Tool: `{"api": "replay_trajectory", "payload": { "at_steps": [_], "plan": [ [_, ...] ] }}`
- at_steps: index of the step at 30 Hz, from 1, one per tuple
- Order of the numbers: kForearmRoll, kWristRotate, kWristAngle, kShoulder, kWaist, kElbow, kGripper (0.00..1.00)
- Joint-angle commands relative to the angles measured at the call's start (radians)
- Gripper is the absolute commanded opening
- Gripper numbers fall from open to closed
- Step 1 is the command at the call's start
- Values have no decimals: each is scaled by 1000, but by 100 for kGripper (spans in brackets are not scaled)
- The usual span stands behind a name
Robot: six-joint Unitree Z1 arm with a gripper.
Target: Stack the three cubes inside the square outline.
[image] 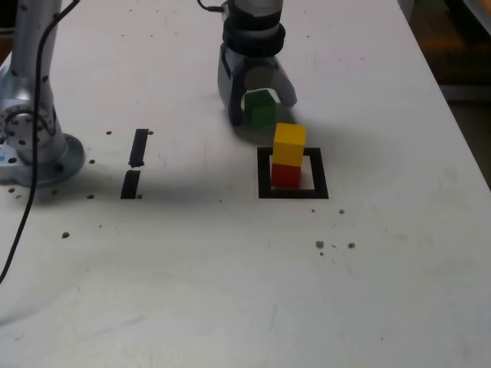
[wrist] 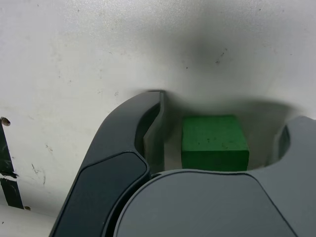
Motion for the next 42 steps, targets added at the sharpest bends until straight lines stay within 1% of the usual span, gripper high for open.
{"api": "replay_trajectory", "payload": {
  "at_steps": [1, 5, 8, 10, 13, 18, 23, 28, 36, 38, 42],
  "plan": [
    [-12, 4, -2, 2, 4, -5, 56],
    [-40, 19, -2, 1, 5, -18, 37],
    [-55, 35, -4, -3, 5, -26, 27],
    [-56, 41, -6, -8, 5, -28, 24],
    [-44, 46, -6, -19, 5, -28, 20],
    [14, 46, -1, -52, 5, -36, 14],
    [99, 47, 14, -89, 5, -58, 12],
    [209, 65, 23, -131, 3, -112, 13],
    [397, 96, 5, -174, -38, -267, 14],
    [425, 97, 4, -179, -59, -310, 15],
    [453, 104, -3, -182, -104, -387, 15]
  ]
}}
